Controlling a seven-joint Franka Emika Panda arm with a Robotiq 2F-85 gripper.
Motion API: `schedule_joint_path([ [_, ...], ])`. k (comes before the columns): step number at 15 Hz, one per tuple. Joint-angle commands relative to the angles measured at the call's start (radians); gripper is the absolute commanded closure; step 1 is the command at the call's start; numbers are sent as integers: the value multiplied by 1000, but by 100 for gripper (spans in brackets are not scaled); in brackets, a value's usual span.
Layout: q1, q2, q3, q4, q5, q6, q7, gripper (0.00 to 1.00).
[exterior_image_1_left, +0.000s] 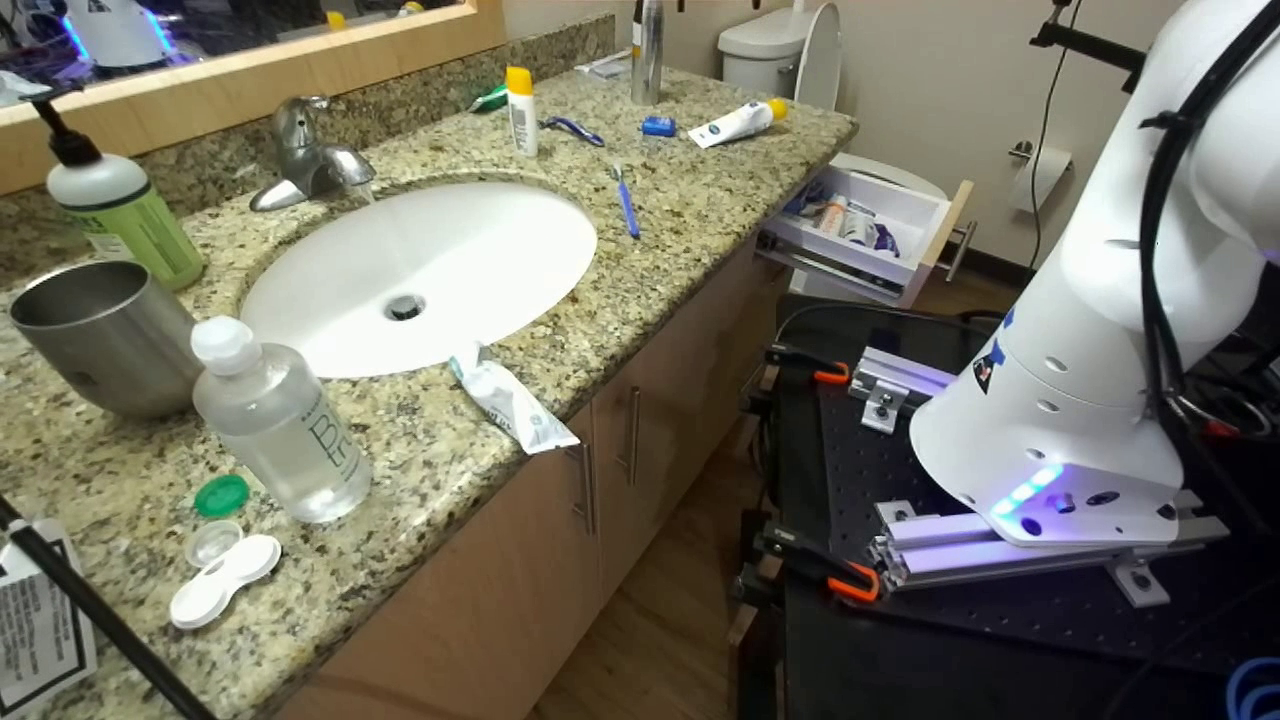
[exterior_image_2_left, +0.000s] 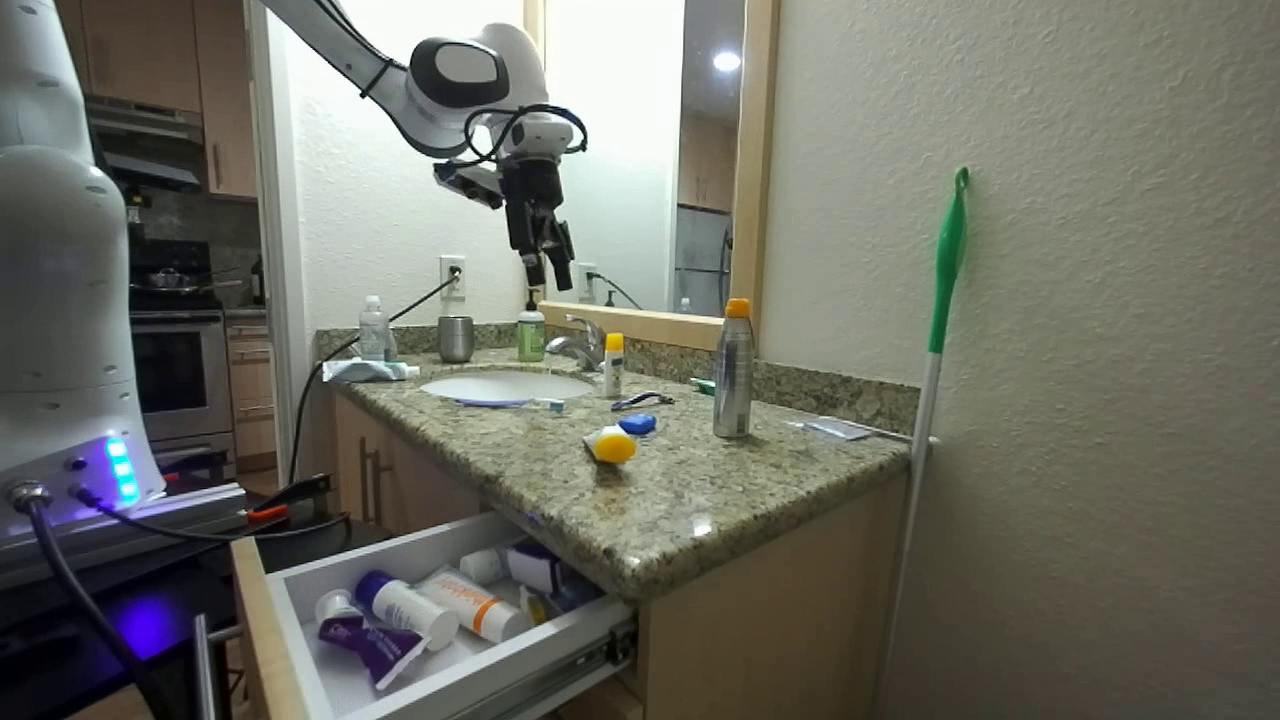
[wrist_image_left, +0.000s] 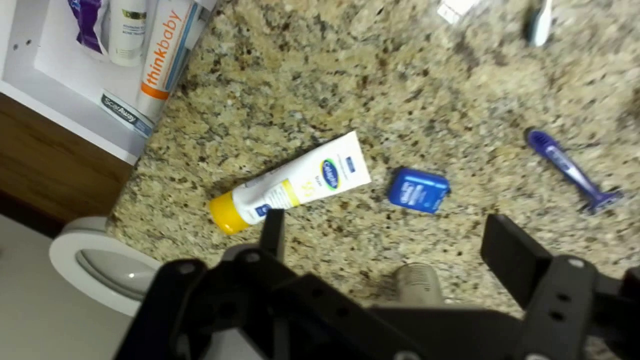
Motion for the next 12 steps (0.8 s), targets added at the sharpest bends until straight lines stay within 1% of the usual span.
schedule_joint_path([
  [1,-53,102,170,141,-122,-89,94,0],
  [2,-64,18,155,46,-50,-52,34,0],
  [3,-59,36,180,77,-85,-64,77,0],
  [5,-54,76,191,117,-99,-74,95,0],
  [6,-55,87,184,123,-66,-98,-38,0],
  [7,-59,103,175,137,-22,-81,-134,0],
  [10,-64,123,176,191,68,-97,-350,0],
  [12,-73,116,172,201,123,-96,-500,0],
])
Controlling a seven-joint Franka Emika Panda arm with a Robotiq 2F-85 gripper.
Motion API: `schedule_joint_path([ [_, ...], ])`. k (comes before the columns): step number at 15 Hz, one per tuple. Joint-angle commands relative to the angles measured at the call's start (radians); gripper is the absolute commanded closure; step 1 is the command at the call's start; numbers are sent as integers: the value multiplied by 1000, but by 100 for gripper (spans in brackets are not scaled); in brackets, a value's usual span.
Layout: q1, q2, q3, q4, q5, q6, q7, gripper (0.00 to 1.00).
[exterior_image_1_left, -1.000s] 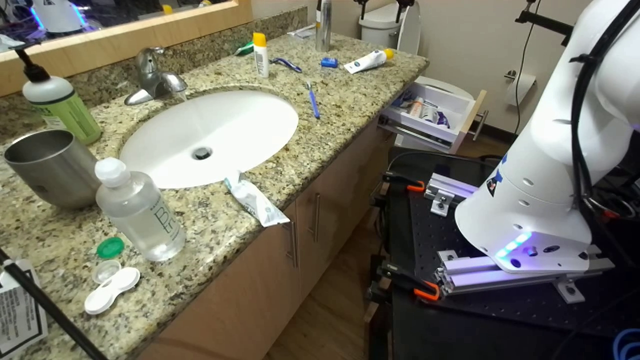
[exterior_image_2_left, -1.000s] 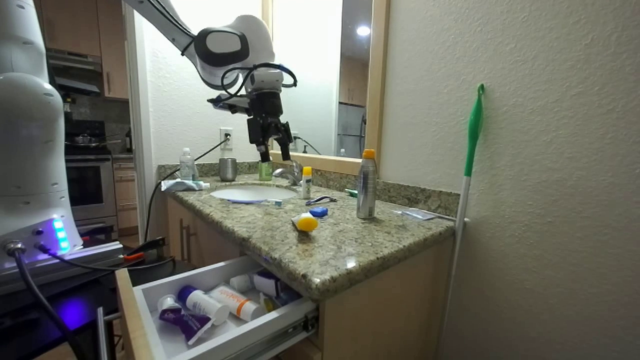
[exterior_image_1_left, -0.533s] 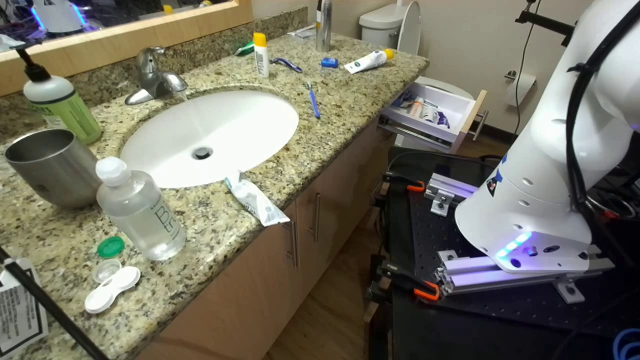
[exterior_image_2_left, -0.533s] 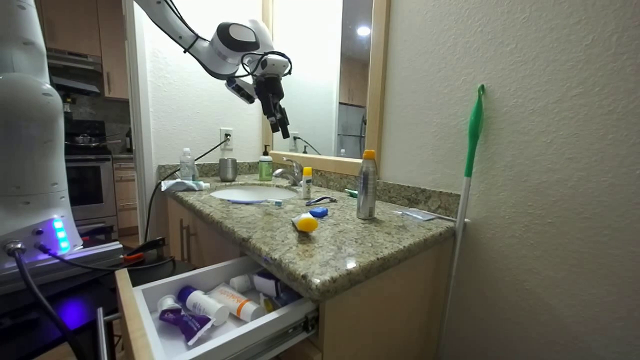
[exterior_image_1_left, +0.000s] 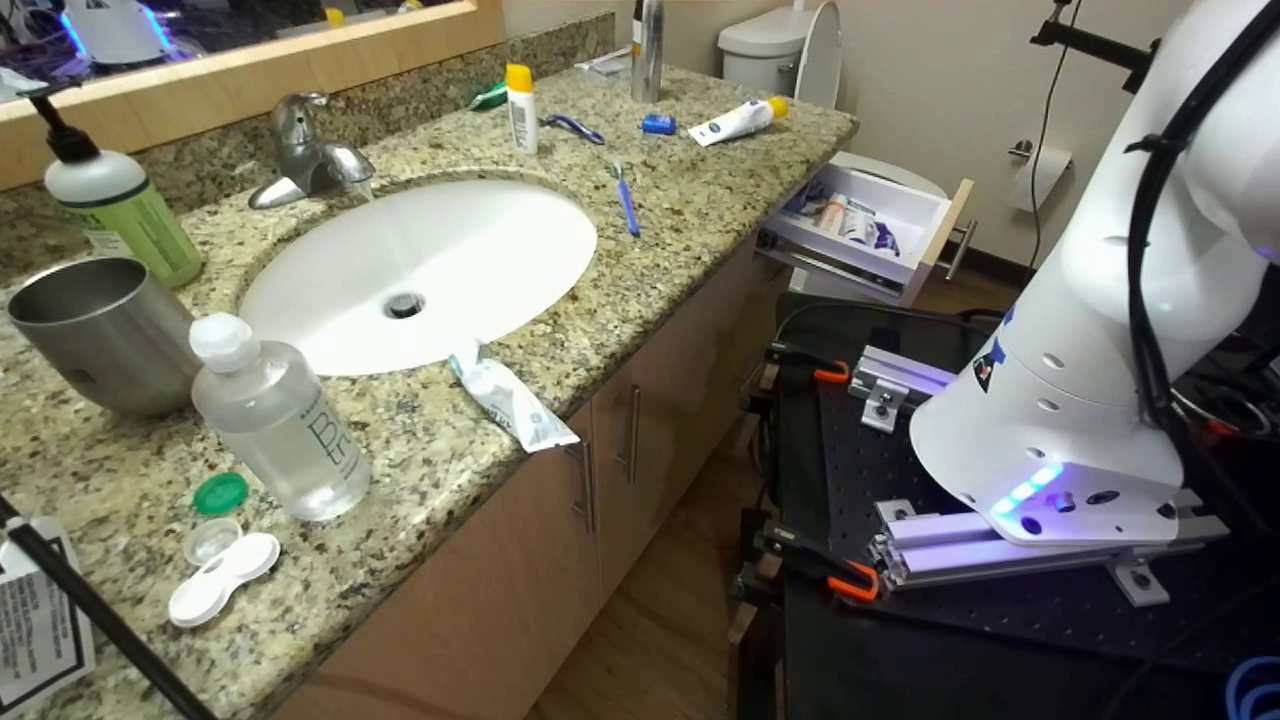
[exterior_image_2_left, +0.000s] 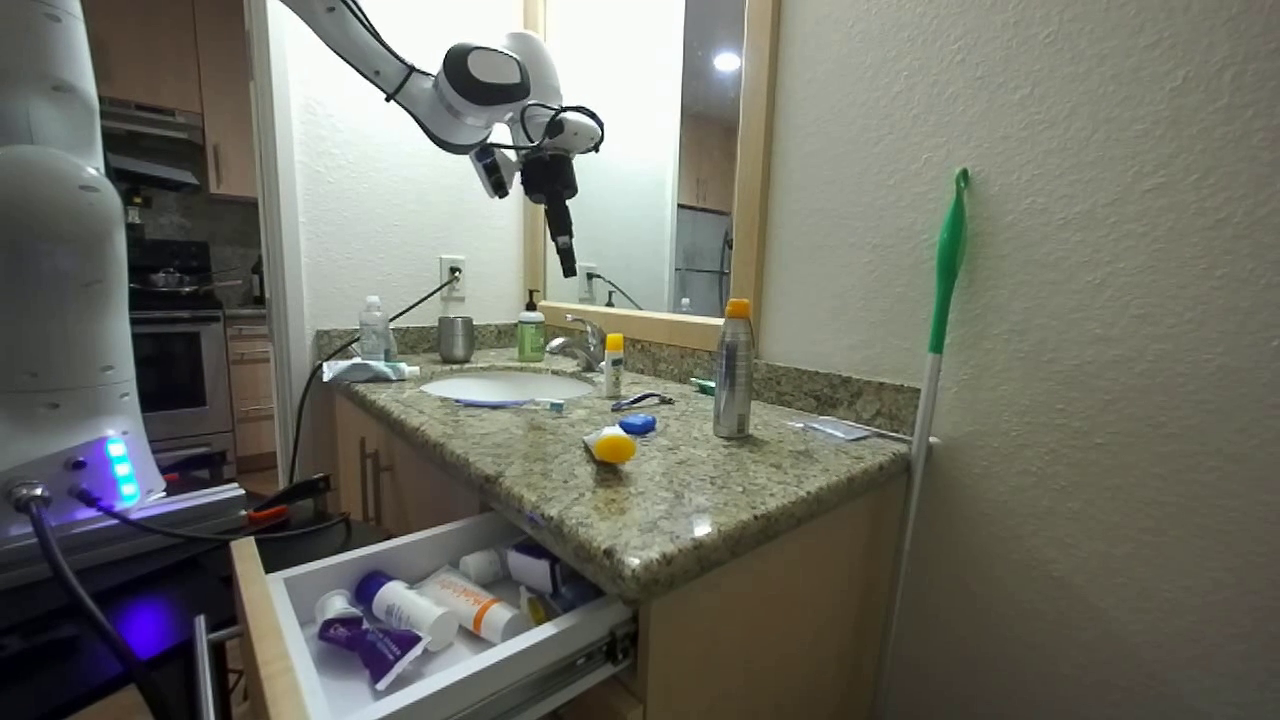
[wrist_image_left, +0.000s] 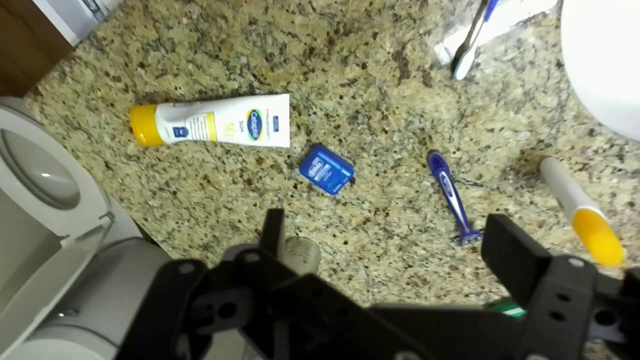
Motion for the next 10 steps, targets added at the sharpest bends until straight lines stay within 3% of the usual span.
schedule_joint_path([
  [1,-31,29,12,71,108,-42,-266,0],
  [4,-52,131,-3,214,204,-178,-448,0],
  [5,-42,31,16,95,158,-92,-353,0],
  [8,-59,100,10,182,181,-149,-414,0],
  [10,-73,194,2,252,219,-142,-360,0],
])
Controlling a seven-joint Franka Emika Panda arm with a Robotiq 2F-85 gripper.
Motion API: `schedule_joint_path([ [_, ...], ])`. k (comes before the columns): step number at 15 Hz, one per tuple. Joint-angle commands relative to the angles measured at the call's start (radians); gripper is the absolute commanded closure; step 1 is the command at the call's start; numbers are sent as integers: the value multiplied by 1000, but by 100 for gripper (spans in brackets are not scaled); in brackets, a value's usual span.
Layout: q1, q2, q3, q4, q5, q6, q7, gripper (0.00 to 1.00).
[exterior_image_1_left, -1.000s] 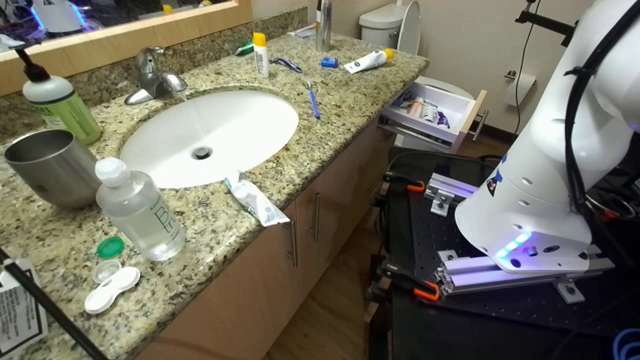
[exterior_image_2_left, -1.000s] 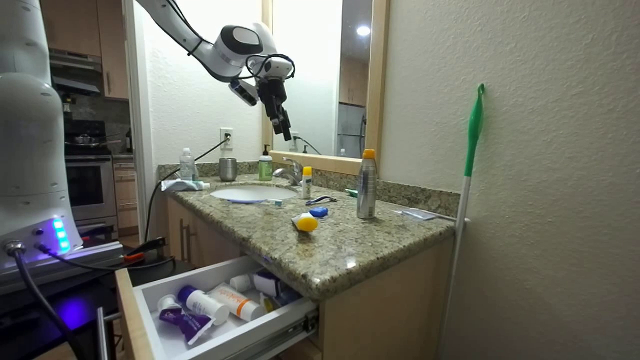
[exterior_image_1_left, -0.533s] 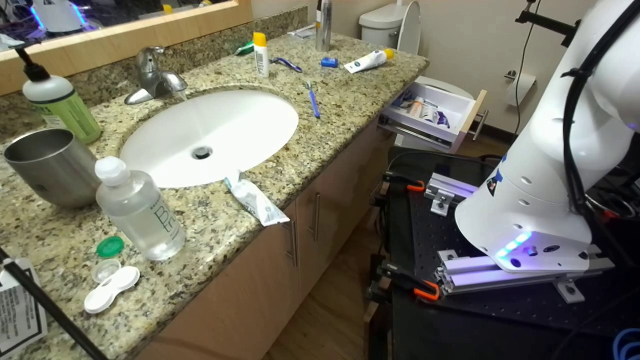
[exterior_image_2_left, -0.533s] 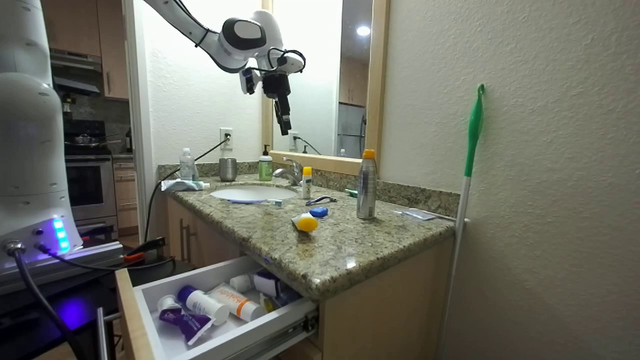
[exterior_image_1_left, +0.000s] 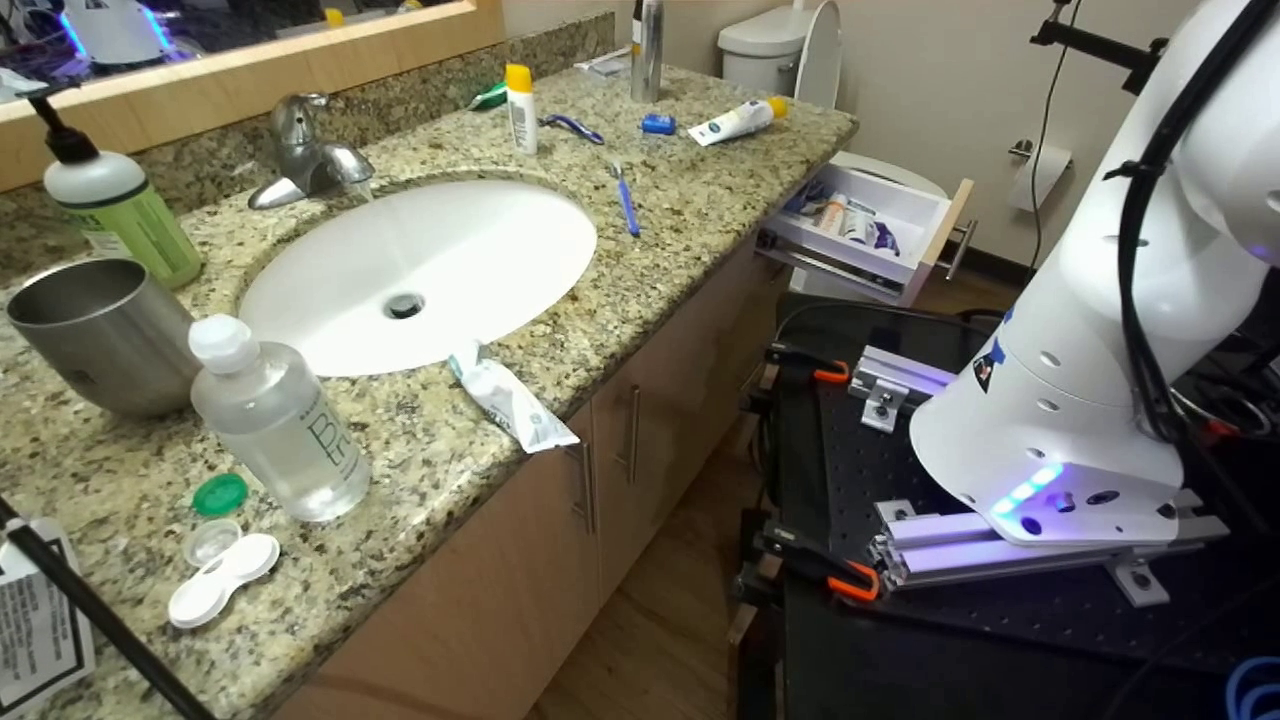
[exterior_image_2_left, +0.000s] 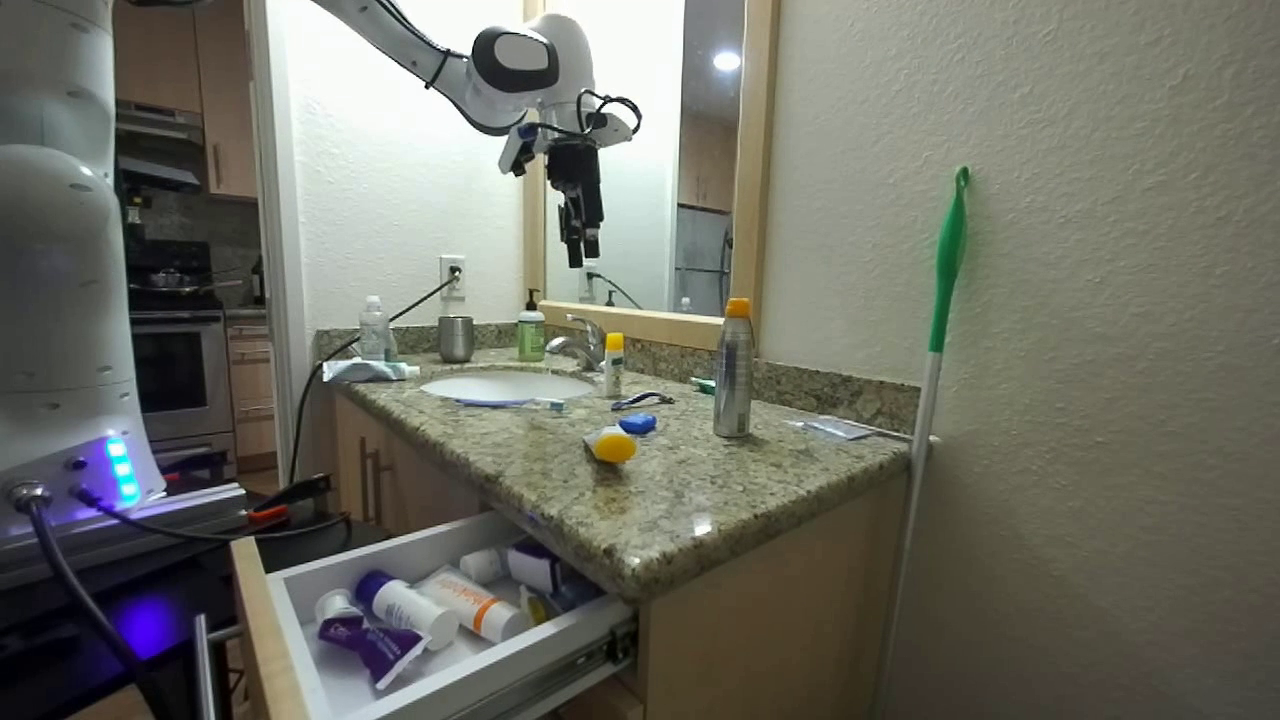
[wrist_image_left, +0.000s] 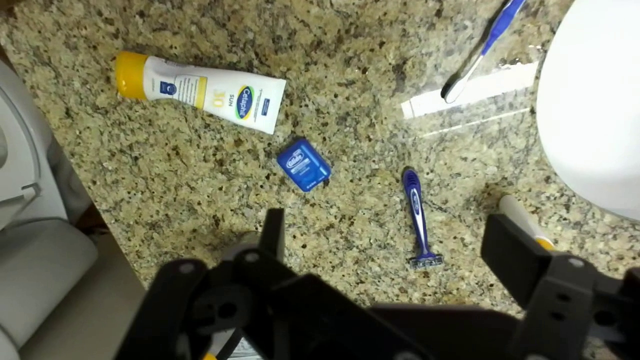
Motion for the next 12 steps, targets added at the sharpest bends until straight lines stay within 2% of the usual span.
schedule_joint_path([
  [1,-31,104,9,86,41,7,38,0],
  [3,-39,177,7,131,7,84,53,0],
  [6,-118,232,-17,159,19,127,-115,0],
  [7,-156,233,-19,157,29,106,-215,0],
  [8,-252,197,68,121,-5,83,-278,0],
  [9,-300,185,78,110,-12,70,-359,0],
  [10,-318,183,42,112,-11,67,-439,0],
  [11,-252,221,25,133,4,92,-321,0],
  [12,-290,218,26,132,3,90,-381,0],
])
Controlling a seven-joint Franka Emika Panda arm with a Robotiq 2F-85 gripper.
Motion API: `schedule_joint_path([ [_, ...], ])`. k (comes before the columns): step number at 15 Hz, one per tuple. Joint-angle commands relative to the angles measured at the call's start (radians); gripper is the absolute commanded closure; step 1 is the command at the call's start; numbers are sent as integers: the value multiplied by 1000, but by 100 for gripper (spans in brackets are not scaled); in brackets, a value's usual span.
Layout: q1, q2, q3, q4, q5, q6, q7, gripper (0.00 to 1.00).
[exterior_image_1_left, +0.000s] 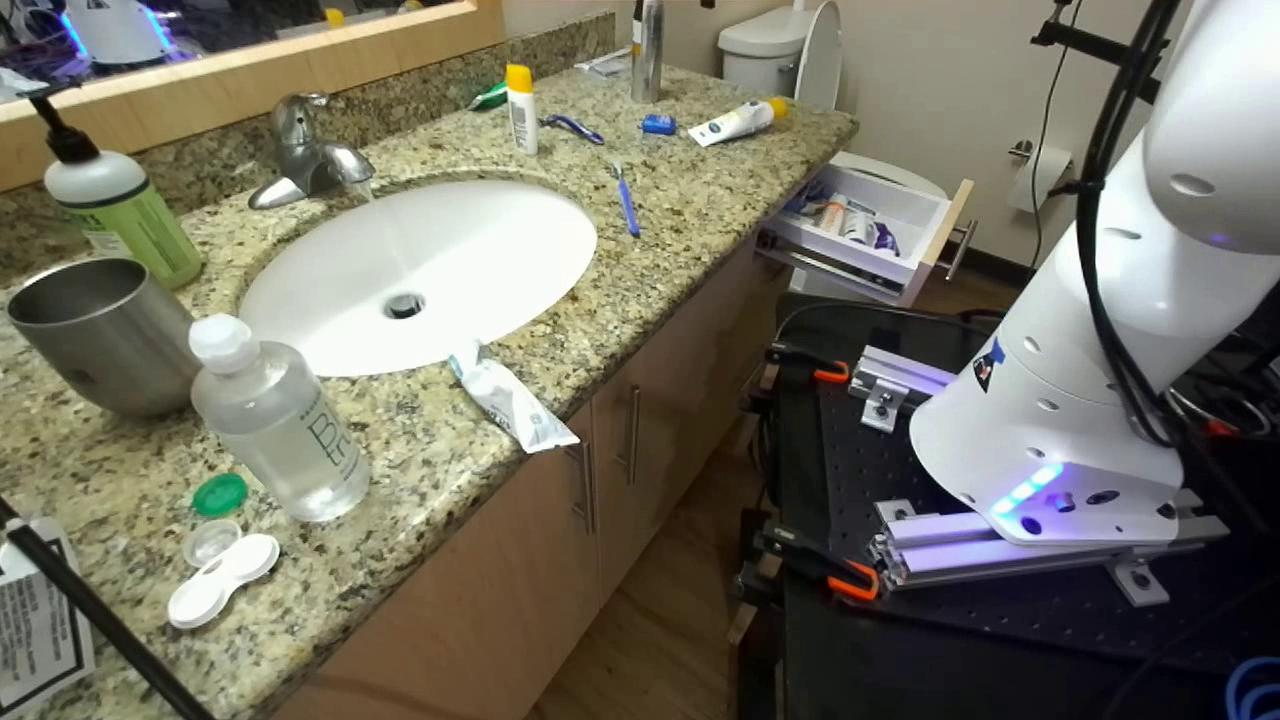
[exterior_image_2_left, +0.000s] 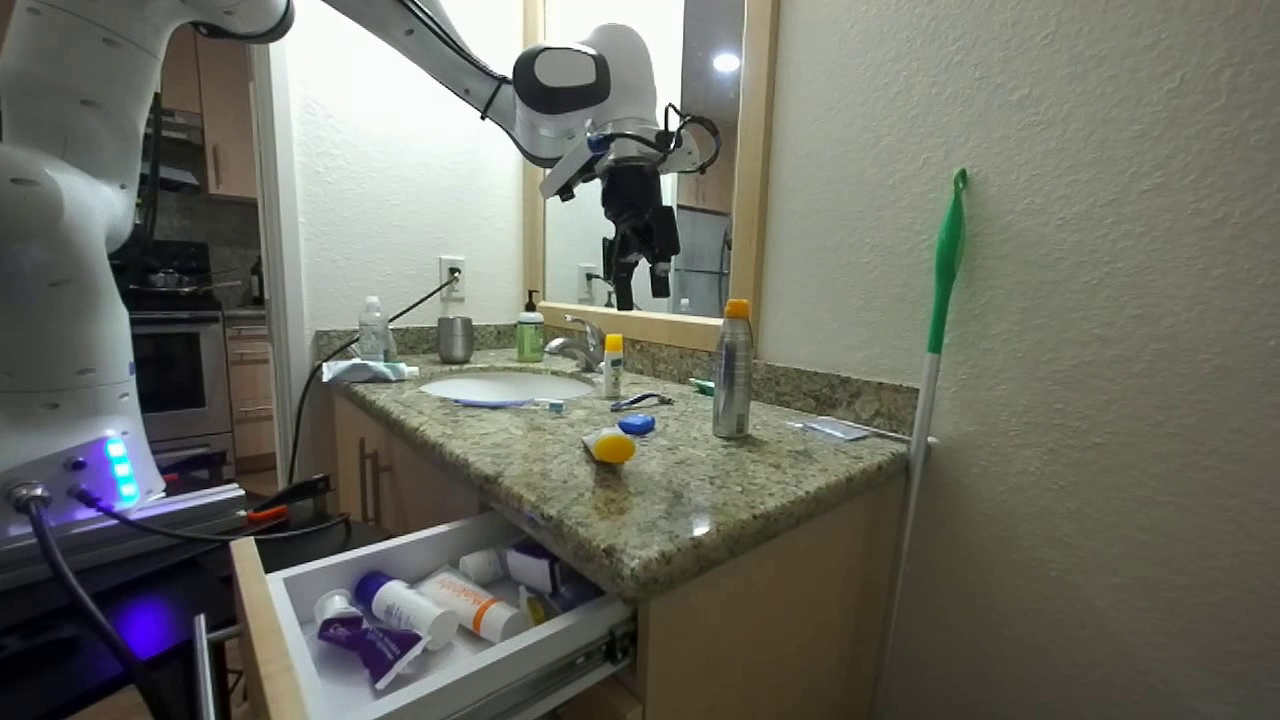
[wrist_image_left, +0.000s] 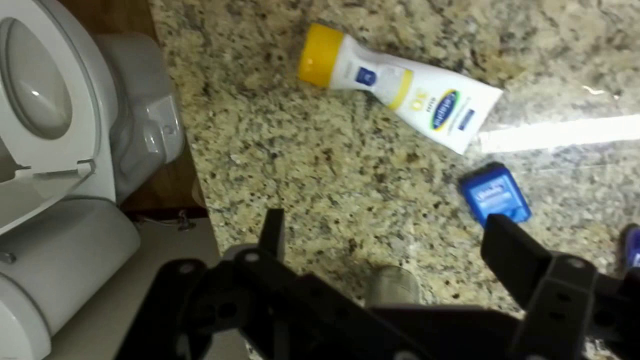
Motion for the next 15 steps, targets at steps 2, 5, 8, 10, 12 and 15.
schedule_joint_path([
  [2,-33,-6,2,6,1,-7,-47,0],
  [5,-76,62,14,143,98,-165,-145,0],
  [8,-21,70,29,209,-15,-269,-163,0],
  [10,33,45,50,192,-102,-286,-153,0],
  [12,98,27,58,157,-209,-272,-128,0],
  [15,241,54,88,125,-346,-271,-34,0],
])
